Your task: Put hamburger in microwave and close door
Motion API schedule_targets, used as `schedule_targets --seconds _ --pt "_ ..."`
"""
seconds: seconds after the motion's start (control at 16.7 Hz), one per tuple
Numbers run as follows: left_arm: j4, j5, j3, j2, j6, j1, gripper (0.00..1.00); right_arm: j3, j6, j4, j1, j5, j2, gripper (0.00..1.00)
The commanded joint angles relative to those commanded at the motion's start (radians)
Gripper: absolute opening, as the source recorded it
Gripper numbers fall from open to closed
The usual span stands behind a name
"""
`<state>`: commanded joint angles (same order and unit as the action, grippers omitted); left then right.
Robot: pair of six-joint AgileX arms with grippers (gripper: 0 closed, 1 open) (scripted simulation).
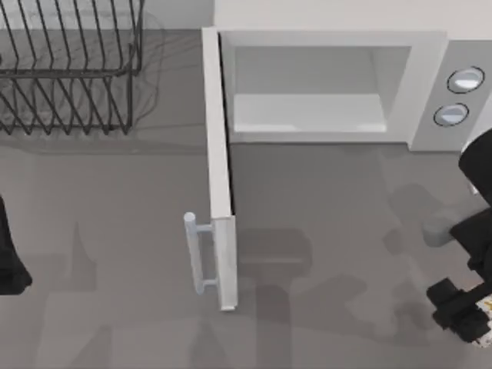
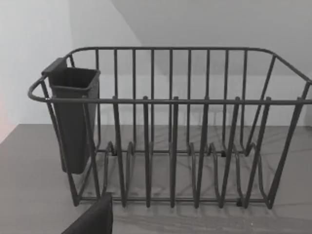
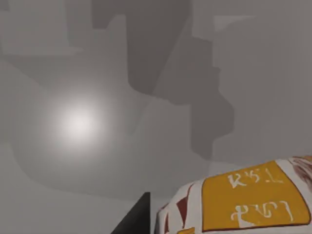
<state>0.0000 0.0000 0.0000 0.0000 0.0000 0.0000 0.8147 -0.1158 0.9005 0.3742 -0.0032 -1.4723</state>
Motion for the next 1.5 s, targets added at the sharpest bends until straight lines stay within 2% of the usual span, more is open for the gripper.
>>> schedule_targets --seconds 0.3,0.78,1.08,1.5 --pt "0.0 0.0 0.0 0.0 0.0 0.0 1.0 0.128 -0.005 0.21 -0.003 0.0 0.091 0.0" --pt "0.0 0.0 0.0 0.0 0.0 0.0 1.0 0.147 0.003 0.187 0.007 0.012 0.076 0.0" --pt "0.0 0.0 0.0 0.0 0.0 0.0 1.0 0.213 0.059 -0.073 0.05 0.107 -0.084 0.0" --pt "0.0 0.0 0.0 0.0 0.0 0.0 1.0 0.295 0.185 -0.758 0.128 0.317 -0.442 0.0"
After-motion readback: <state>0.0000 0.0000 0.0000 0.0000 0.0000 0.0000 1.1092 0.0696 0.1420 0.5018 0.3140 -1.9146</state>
